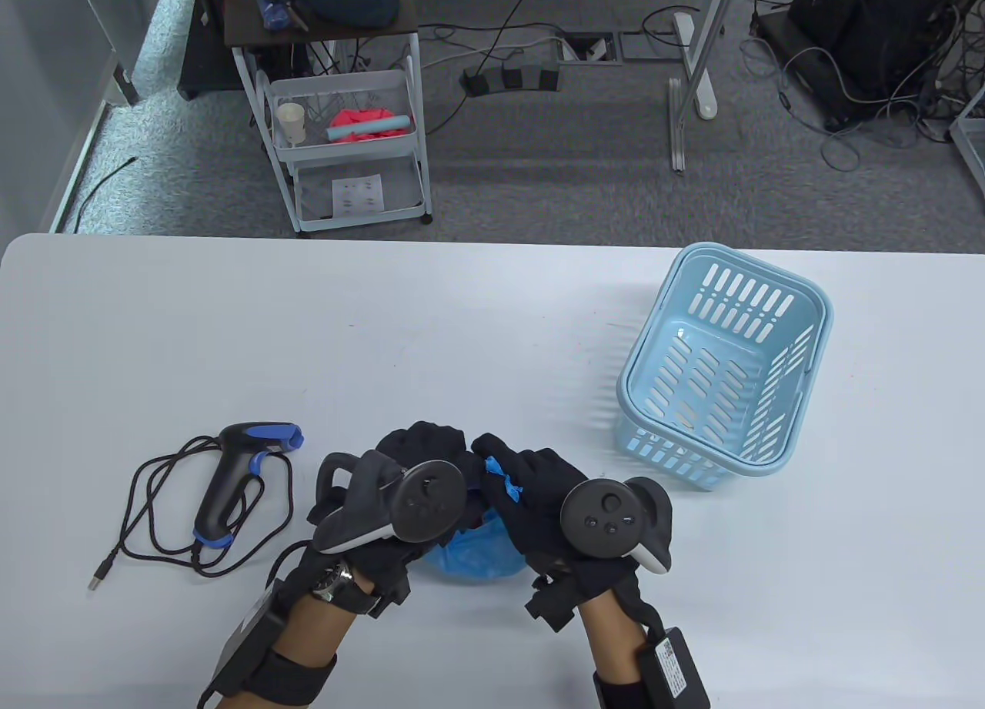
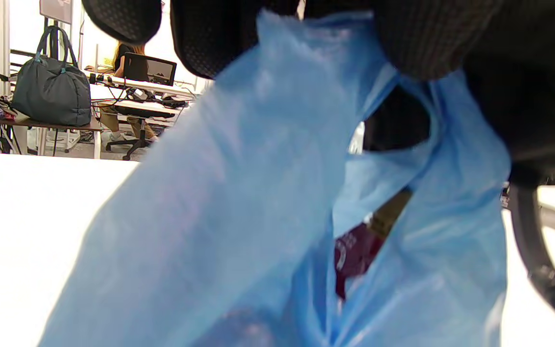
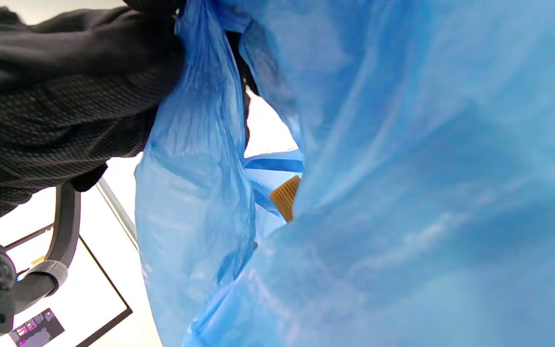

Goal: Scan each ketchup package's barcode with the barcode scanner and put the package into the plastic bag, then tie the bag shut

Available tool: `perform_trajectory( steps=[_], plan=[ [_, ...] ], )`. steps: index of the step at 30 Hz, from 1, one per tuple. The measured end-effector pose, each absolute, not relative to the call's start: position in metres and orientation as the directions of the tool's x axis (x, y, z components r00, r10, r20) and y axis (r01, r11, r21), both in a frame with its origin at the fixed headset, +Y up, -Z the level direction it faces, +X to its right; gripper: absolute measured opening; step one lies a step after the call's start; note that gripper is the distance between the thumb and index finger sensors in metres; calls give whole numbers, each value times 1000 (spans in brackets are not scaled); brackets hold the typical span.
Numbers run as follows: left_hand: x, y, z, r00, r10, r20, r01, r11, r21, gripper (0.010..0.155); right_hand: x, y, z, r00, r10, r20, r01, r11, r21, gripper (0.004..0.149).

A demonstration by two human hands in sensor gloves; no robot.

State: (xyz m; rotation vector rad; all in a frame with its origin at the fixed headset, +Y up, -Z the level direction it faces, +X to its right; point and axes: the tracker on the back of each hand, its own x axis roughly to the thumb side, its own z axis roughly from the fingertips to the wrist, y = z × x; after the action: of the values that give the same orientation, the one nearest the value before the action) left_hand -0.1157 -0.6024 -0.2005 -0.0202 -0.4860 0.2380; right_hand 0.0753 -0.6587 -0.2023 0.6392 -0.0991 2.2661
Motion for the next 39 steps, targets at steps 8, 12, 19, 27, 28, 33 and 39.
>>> perform_trajectory(
  steps=[8, 12, 19, 27, 28, 33, 39],
  plan=[
    [-119, -587, -192, 803, 292, 519, -328, 944, -22, 60, 72, -655, -201, -613, 608, 504, -625, -764, 161, 60],
    [-115, -589, -192, 795, 293, 530, -324, 945, -36, 48, 73, -653, -200, -632, 580, 514, -591, -790, 164, 59],
    [-123, -590, -195, 787, 341, 513, -375, 926, -41, 40, 80, -655, -205, -552, 671, 495, -661, -714, 231, 62],
    [-130, -591, -195, 780, 357, 514, -399, 916, -31, 40, 94, -666, -215, -318, 855, 410, -833, -459, 310, 48],
    [-131, -592, -195, 776, 365, 515, -408, 913, -33, 40, 94, -667, -215, -313, 858, 407, -835, -453, 312, 46],
    [-138, -596, -196, 761, 409, 504, -444, 894, -56, 58, 95, -668, -216, -323, 855, 406, -840, -456, 295, 44],
    [-155, -603, -198, 794, 398, 459, -421, 905, -57, 76, 94, -668, -215, -310, 861, 403, -847, -443, 294, 43]
  ],
)
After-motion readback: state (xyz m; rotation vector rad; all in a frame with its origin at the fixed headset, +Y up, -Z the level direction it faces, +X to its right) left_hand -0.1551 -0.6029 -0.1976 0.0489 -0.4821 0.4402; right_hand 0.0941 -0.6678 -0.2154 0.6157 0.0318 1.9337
